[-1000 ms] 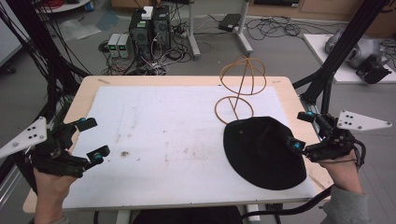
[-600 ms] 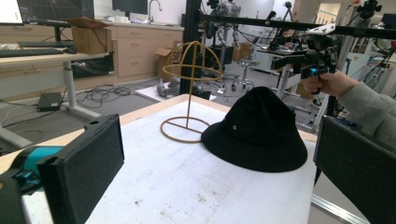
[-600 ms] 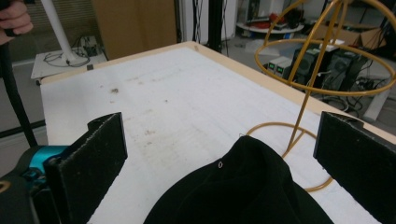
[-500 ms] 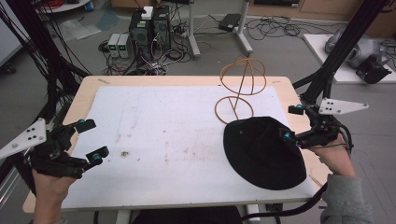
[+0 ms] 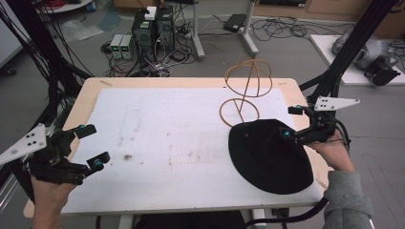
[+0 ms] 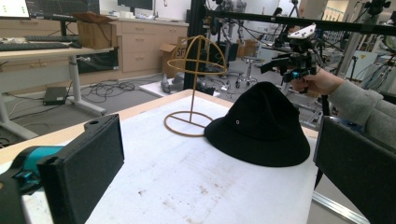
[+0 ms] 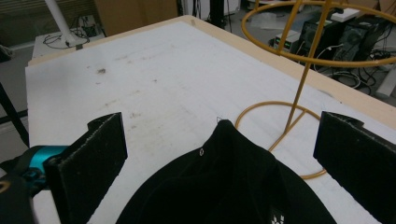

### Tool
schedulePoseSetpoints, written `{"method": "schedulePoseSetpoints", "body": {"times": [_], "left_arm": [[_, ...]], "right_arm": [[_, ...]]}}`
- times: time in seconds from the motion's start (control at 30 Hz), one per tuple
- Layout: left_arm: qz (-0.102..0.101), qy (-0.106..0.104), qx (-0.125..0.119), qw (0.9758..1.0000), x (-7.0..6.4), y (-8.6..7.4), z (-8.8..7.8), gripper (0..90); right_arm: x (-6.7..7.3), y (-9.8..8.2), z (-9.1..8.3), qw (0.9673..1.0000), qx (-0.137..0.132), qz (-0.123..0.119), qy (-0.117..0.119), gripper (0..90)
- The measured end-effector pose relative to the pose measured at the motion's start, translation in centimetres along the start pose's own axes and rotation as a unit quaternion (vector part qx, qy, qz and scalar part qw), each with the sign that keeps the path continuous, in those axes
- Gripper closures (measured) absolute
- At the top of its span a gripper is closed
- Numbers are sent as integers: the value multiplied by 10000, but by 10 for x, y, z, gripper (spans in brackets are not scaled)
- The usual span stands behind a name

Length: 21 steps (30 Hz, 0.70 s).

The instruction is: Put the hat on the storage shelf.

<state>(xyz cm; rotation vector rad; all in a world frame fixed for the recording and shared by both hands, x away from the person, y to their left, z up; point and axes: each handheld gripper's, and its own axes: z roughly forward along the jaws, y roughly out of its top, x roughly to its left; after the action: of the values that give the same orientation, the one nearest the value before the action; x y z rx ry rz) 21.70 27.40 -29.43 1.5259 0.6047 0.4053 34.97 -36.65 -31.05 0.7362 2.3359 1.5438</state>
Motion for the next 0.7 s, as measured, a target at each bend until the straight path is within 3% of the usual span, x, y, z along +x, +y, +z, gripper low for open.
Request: {"method": "schedulePoseSetpoints", "body": {"times": [0.17,0.37,0.63,0.7], "left_arm": [[-29,7,19,10000,1,-2,1,21],[-56,16,79,10000,2,-3,3,21],[-48,12,110,9999,2,-4,4,21],[-52,16,109,9999,3,-4,4,21]], "right_arm": [[-5,-7,3,9999,-72,13,112,18],[-9,-11,12,9997,91,-109,203,18],[-18,-14,19,9990,364,53,236,60],[-18,-15,19,9988,420,114,231,109]]}}
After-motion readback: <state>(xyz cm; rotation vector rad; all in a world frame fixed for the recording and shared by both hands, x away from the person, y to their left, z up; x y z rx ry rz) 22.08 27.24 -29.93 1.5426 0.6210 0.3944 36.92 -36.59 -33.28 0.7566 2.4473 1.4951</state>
